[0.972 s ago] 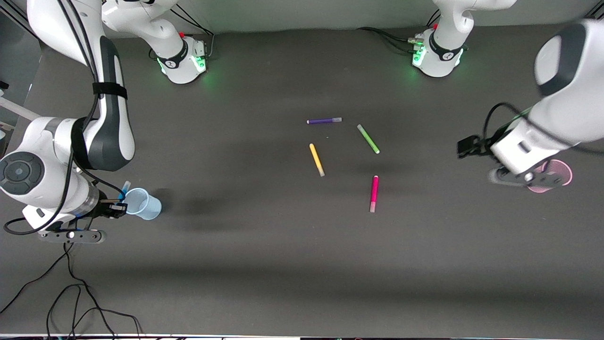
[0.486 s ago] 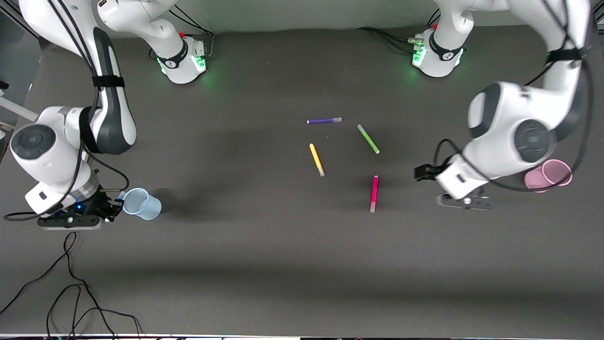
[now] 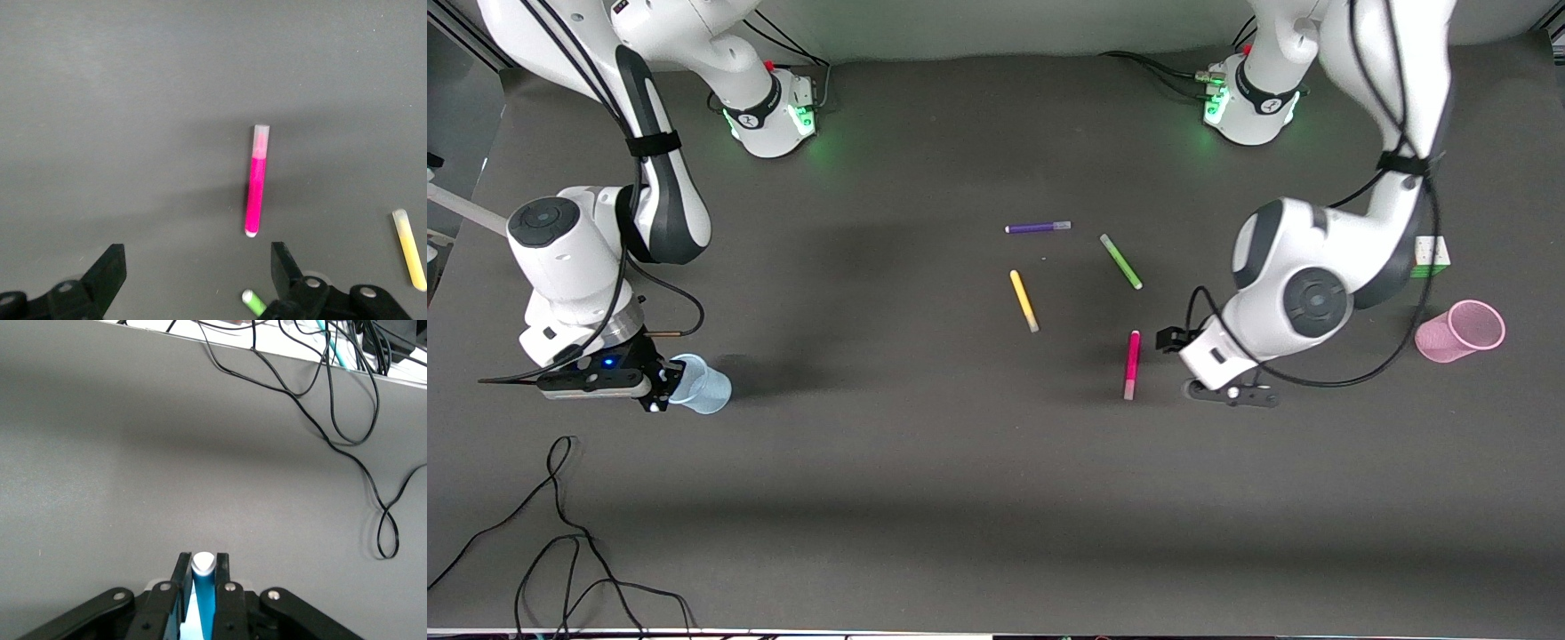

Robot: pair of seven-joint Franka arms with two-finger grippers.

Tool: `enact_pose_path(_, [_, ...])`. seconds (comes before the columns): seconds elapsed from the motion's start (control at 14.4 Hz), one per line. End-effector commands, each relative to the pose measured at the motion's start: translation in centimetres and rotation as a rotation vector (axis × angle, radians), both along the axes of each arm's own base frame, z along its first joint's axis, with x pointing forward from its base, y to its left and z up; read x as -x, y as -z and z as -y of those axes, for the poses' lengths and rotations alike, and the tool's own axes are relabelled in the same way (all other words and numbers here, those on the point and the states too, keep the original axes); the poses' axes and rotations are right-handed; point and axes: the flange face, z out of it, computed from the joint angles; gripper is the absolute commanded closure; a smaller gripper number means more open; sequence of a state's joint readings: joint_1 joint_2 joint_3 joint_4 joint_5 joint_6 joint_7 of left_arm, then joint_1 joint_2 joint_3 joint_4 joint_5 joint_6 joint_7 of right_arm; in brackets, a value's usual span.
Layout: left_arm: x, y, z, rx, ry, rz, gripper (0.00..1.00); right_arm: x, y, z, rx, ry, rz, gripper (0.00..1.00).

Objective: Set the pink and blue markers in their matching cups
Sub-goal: 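Lower the blue marker into the cup while the left gripper grasps pink marker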

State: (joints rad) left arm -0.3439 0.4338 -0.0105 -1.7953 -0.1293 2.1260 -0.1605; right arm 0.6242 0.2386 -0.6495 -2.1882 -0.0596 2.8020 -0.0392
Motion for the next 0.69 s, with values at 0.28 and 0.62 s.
enact_pose_path(0.28, [1.1, 5.8, 3.9, -0.053, 0.033, 0.104, 0.11, 3.1, 1.6, 0.2, -0.004, -0.062, 0.073, 1.0])
enact_pose_path(0.62, [2.9, 9.8, 5.5, -0.03, 0.061, 0.18, 0.11, 3.2, 2.1, 0.3, -0.003, -0.057, 0.062, 0.01])
